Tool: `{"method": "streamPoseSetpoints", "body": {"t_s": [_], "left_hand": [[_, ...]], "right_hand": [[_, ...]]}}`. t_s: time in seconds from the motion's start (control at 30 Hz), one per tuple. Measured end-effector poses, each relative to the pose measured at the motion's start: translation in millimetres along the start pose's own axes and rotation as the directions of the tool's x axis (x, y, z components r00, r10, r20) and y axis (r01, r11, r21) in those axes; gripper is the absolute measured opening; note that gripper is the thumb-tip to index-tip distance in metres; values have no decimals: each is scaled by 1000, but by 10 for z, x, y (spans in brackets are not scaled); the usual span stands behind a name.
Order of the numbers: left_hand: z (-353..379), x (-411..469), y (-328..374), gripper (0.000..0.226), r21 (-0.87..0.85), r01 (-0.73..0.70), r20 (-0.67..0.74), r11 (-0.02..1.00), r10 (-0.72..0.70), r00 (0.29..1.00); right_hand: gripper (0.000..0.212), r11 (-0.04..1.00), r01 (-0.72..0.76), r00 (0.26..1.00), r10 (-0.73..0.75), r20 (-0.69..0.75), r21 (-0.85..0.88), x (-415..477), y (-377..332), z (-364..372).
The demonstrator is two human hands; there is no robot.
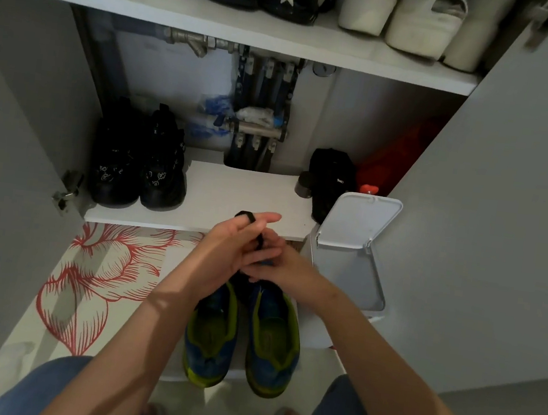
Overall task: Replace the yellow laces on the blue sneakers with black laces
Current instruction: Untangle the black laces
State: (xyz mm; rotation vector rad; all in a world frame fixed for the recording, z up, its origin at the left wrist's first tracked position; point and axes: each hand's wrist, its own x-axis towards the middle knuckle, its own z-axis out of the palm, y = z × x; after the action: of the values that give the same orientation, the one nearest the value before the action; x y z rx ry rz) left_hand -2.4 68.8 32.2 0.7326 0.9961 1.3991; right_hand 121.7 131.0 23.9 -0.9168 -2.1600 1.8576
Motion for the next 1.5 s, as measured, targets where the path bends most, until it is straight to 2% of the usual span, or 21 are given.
{"method": "streamPoseSetpoints", "body": {"t_s": [0.07,0.17,0.27,0.37,0.43,0.5,0.57,0.67,0.77,0.8,0.87,0.9,0.97,1.03,1.1,1.2,1.3,1.4,1.5], "left_hand": [[-2,9,0,25,-65,5,-15,998,-6,1000],[-117,25,-4,30,-80,2,-103,997,-10,995],[-191,3,-12,30,22,98,-210,995,-91,974],[-185,-38,-57,26,218,246,-245,944,-191,951],[-167,-32,-108,18,385,239,-296,891,-126,947],[-151,-8,-161,32,520,183,-222,834,-74,972],[-111,17,-223,42,568,127,-59,813,-114,992],[-68,30,-333,23,618,86,58,781,-154,986],[-29,31,-334,19,600,82,3,796,-105,994],[-15,36,-297,22,572,73,-47,817,-56,997],[8,49,-178,26,471,8,-133,882,62,989],[14,60,-115,26,408,-21,-157,913,92,983],[27,69,-11,27,225,-43,-139,973,76,987],[39,81,22,28,-1,-13,-77,1000,13,997],[32,89,8,27,-53,-2,-73,999,-1,997],[-16,95,6,26,-78,11,-100,997,-19,995],[-104,94,59,31,-60,102,-139,993,-110,984],[-191,68,36,31,-30,179,-236,983,-181,955],[-144,32,-25,24,60,197,-284,979,-172,943]], "right_hand": [[18,990,11,997,0,-80,138,12,-8,26],[20,982,2,982,34,-188,187,6,-46,-42],[16,950,58,937,54,-345,306,7,-140,-160],[16,824,257,909,-29,-415,505,13,-326,-257],[19,753,333,893,-58,-446,568,25,-469,-308],[20,723,350,888,-56,-456,595,60,-598,-339],[21,704,366,887,-67,-457,608,90,-687,-341],[20,695,371,886,-66,-459,616,117,-713,-347],[18,746,342,879,-39,-475,571,106,-659,-370],[17,817,310,870,-37,-491,487,98,-612,-376],[22,973,157,871,-56,-489,167,70,-481,-367],[27,998,63,898,-51,-437,12,40,-407,-343],[35,984,-26,976,-13,-219,-178,-32,-265,-243],[34,991,-29,999,27,-18,-127,-92,-135,-108],[27,999,-29,999,28,30,19,-109,-52,-8],[10,1000,-18,999,19,-28,20,-87,-25,24],[16,999,-35,977,26,-211,-39,-61,-77,-78],[18,993,-24,925,66,-374,114,-99,-171,-280],[14,953,87,933,24,-358,291,-217,-279,-454]]}}
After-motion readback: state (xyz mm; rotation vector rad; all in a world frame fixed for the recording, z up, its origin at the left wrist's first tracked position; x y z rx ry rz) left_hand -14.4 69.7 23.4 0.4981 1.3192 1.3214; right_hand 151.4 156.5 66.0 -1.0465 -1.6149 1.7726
